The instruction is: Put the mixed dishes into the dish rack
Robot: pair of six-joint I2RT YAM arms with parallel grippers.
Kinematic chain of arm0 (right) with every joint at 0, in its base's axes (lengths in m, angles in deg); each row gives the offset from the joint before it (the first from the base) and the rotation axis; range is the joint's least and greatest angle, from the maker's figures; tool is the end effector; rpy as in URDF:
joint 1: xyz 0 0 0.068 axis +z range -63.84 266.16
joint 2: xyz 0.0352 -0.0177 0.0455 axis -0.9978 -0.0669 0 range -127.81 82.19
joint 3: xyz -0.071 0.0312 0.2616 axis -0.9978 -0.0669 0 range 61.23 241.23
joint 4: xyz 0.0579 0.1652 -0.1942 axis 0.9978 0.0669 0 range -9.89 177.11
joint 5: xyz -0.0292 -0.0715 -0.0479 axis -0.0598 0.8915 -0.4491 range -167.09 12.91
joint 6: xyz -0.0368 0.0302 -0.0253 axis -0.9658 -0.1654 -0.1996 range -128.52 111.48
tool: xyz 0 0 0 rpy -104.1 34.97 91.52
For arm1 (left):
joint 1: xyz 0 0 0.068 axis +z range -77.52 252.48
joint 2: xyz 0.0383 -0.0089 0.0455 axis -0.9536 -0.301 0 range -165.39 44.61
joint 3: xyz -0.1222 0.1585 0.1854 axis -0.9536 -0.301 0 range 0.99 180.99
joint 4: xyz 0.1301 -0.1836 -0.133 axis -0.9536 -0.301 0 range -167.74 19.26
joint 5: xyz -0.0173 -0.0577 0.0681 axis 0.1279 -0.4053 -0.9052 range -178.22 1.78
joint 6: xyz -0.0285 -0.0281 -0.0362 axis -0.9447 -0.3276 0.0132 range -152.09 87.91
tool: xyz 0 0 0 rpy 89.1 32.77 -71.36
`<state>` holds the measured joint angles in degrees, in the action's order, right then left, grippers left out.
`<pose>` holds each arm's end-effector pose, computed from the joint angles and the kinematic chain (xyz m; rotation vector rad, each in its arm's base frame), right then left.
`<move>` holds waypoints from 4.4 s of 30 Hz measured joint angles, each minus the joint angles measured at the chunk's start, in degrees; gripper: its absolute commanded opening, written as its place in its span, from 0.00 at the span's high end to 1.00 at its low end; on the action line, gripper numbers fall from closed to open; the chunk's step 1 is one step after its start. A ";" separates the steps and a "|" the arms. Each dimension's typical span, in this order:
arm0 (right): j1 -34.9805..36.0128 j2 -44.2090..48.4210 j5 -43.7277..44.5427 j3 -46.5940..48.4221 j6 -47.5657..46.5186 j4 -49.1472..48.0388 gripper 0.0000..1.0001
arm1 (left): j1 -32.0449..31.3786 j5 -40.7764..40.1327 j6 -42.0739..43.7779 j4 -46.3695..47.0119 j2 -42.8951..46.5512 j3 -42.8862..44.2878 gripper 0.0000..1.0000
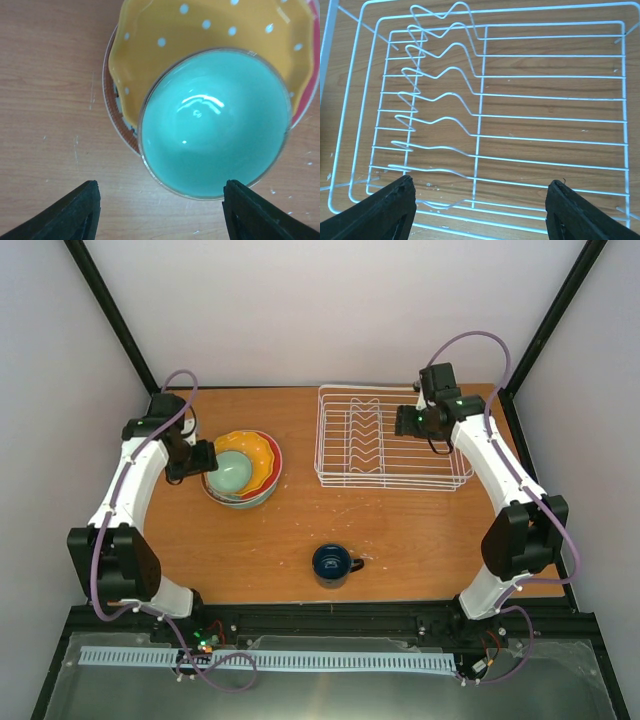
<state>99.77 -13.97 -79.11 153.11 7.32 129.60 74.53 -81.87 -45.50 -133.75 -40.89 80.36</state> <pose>0.3514 0.0864 0.3292 0.0346 2.5270 0.2532 0.2882 0.0063 0.3079 -0.3462 2.7616 -0.2044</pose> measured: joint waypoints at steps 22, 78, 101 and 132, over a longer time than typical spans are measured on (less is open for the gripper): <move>3.32 0.20 0.79 0.00 1.60 -0.02 0.29 | 0.39 -1.60 2.99 11.37 -5.57 -6.69 0.46; 3.43 2.23 -1.16 -0.76 2.05 -2.29 0.24 | 0.70 20.02 1.88 17.42 -12.90 1.51 0.99; -0.92 -2.62 -56.50 -4.66 14.49 -22.73 0.13 | -11.37 60.65 -38.21 76.54 -12.57 -0.44 0.99; -4.44 -15.89 -72.81 -18.86 97.77 -130.38 0.00 | -16.33 68.00 -74.38 124.37 -26.77 -2.16 0.99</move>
<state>95.33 -29.86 -151.92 134.24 105.08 -0.77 58.20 -13.88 -119.88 -9.38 -67.66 78.20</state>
